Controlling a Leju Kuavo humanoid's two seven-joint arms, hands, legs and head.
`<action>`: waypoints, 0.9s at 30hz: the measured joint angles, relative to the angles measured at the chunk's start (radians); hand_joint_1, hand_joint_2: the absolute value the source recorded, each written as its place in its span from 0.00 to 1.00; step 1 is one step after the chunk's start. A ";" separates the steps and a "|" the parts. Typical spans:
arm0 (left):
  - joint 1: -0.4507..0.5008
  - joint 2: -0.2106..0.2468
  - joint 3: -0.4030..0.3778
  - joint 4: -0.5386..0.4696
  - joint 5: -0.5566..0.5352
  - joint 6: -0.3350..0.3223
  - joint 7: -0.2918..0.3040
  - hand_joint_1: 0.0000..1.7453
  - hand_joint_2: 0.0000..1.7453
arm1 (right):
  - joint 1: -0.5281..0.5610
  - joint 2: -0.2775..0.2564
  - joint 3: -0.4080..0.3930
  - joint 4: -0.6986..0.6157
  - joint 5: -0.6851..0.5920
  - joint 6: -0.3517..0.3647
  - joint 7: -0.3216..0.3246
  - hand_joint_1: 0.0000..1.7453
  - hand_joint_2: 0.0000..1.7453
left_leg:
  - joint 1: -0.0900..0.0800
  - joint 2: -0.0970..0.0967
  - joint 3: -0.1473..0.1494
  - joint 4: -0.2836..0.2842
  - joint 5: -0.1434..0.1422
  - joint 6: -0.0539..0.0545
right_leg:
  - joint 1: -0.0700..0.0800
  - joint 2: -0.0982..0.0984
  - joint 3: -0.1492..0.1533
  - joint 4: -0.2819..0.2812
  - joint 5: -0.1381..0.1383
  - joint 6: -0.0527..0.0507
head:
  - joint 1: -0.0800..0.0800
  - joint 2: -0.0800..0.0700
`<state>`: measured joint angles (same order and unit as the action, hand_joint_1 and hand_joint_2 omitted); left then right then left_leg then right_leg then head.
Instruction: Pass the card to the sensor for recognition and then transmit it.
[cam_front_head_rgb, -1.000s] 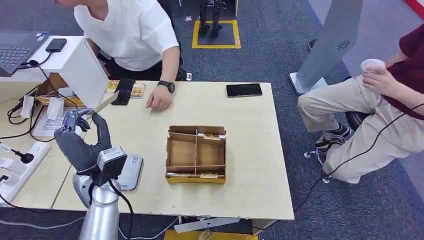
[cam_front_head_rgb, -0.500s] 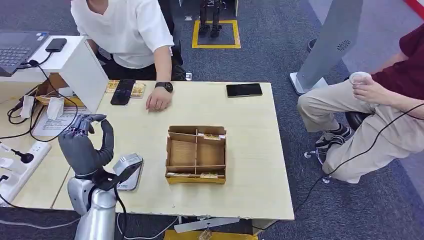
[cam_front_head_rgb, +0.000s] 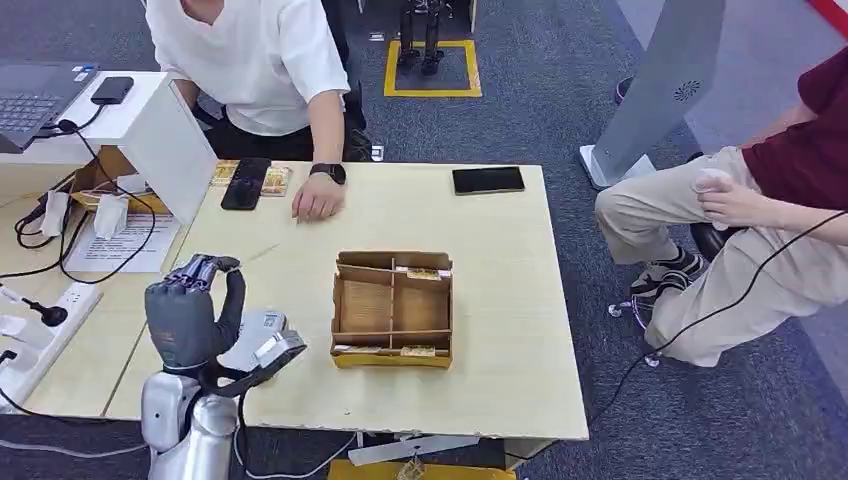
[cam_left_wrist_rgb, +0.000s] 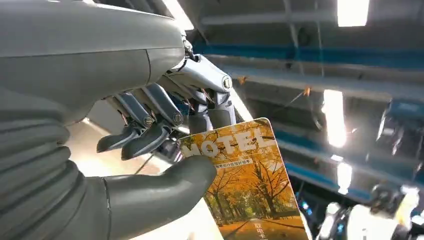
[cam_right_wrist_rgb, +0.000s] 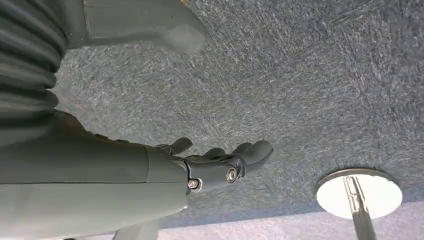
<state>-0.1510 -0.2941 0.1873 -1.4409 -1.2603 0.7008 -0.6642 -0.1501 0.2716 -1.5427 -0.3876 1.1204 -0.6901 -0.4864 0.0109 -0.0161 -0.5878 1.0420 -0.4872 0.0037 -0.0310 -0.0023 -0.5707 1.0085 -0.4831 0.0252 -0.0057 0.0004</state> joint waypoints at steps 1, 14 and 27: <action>0.003 0.001 0.000 0.003 -0.011 0.000 0.012 1.00 1.00 | 0.000 0.000 0.000 0.000 -0.001 0.000 0.000 0.00 1.00 | 0.000 0.000 0.000 0.000 0.000 0.000 | 0.000 0.000 0.000 0.000 0.000 0.000 | 0.000 0.000; 0.069 0.012 0.000 0.048 -0.074 0.001 0.099 1.00 1.00 | 0.001 -0.004 0.000 0.004 -0.012 0.000 0.002 0.00 1.00 | 0.000 0.000 0.000 0.000 0.000 0.000 | 0.000 0.000 0.000 0.000 0.000 0.000 | 0.000 0.000; 0.115 0.021 -0.039 0.122 -0.150 0.001 0.226 1.00 1.00 | 0.004 -0.004 0.002 0.005 -0.047 0.000 0.002 0.00 1.00 | 0.000 0.000 0.000 0.000 0.000 0.000 | 0.000 0.001 0.000 0.000 0.000 0.000 | 0.000 0.000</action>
<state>-0.0360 -0.2731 0.1484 -1.3191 -1.4099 0.7015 -0.4387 -0.1463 0.2674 -1.5408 -0.3830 1.0731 -0.6901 -0.4845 0.0108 -0.0156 -0.5875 1.0420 -0.4872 0.0037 -0.0311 -0.0018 -0.5712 1.0085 -0.4831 0.0252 -0.0061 0.0004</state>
